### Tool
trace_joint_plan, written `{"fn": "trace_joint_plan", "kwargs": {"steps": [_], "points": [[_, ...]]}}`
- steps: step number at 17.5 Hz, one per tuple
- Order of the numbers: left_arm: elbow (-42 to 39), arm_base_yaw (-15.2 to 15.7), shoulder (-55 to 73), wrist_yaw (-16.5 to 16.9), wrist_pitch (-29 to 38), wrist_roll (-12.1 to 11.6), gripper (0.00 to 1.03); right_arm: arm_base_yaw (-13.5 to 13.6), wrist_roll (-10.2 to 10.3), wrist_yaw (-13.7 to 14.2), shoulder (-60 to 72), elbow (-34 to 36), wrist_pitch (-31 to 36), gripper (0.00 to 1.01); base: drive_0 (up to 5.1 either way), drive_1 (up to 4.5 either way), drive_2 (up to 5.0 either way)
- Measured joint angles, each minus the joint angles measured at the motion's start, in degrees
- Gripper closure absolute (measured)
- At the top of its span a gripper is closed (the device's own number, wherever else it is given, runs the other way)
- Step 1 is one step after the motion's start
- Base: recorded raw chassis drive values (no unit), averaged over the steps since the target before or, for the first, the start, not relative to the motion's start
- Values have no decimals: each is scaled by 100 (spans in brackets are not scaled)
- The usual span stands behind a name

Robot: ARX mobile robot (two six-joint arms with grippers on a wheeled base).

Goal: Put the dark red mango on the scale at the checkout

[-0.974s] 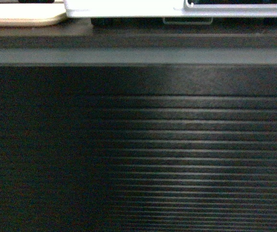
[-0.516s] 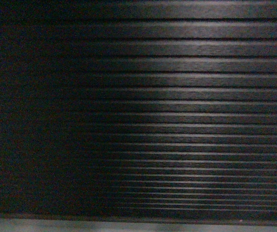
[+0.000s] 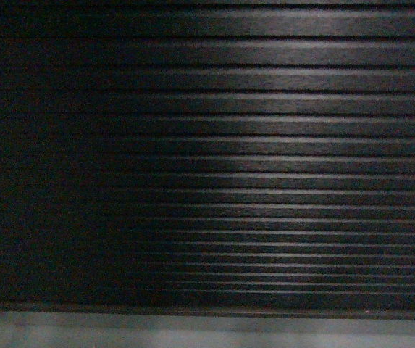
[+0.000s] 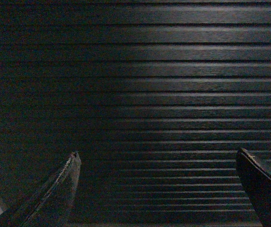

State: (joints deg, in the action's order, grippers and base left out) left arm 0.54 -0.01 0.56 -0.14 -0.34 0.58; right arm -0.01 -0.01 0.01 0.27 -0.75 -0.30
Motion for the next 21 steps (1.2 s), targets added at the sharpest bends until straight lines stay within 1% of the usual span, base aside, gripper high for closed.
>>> {"fn": "trace_joint_plan", "kwargs": {"steps": [21], "points": [[0, 0, 0, 11, 4, 0, 5, 0, -2, 0, 0, 0, 2, 3, 0, 0, 0]]}}
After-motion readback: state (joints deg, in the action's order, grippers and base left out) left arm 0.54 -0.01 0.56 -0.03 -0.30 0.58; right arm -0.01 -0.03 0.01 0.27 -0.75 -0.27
